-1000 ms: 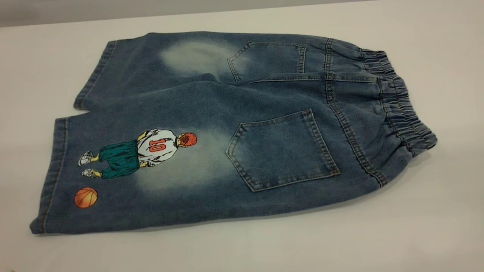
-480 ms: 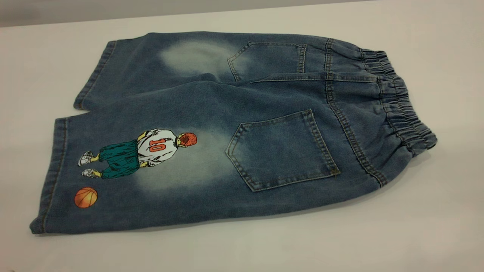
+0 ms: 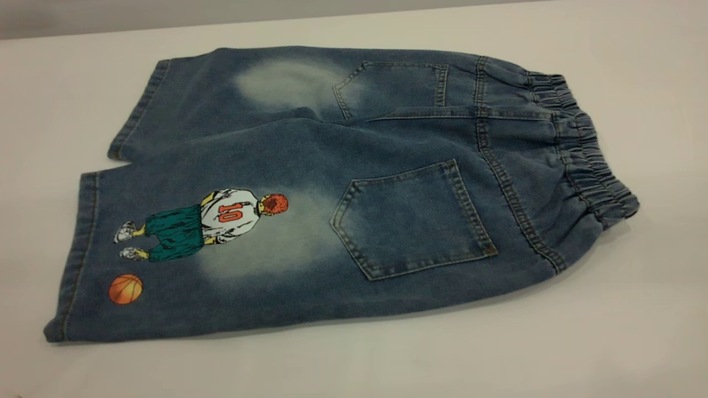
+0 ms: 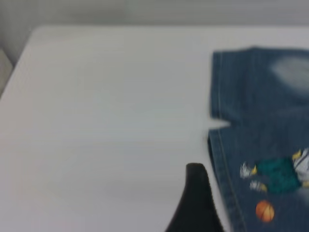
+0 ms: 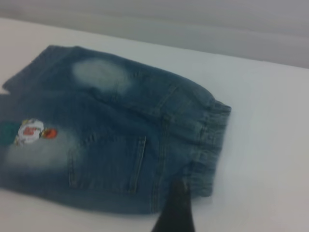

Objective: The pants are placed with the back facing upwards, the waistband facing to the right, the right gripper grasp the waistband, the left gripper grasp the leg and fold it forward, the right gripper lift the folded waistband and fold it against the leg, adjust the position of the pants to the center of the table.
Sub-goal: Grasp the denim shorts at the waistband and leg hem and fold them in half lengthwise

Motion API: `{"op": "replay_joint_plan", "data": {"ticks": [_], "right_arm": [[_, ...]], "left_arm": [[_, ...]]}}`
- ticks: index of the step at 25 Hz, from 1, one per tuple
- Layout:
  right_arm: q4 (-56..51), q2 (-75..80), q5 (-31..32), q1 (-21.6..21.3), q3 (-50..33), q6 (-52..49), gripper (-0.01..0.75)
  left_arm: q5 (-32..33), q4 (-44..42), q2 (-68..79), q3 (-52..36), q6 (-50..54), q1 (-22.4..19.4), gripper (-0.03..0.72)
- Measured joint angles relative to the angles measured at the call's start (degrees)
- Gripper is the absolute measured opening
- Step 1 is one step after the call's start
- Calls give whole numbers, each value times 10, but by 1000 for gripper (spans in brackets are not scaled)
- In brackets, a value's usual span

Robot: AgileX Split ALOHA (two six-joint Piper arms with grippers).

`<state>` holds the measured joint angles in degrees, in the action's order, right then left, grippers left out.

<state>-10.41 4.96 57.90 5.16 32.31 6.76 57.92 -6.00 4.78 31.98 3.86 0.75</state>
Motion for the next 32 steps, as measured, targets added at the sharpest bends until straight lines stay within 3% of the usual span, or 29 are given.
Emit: {"op": "replay_joint_plan", "data": {"ticks": [15,20,24,32], "right_arm": [[-75,340,-198,0,180,-3,569],[-91,455,-204,0,210,-2,569],[-121,539,-168,0,232,9,569],[-248,681,-150,0,241,147,569]], "left_arm": [[-122,7,365,249,12,0,516],[-166,7,503,323,12,0,516],[-212,21,599,335,12,0,516],[-326,45,718,335,12,0,516]]}}
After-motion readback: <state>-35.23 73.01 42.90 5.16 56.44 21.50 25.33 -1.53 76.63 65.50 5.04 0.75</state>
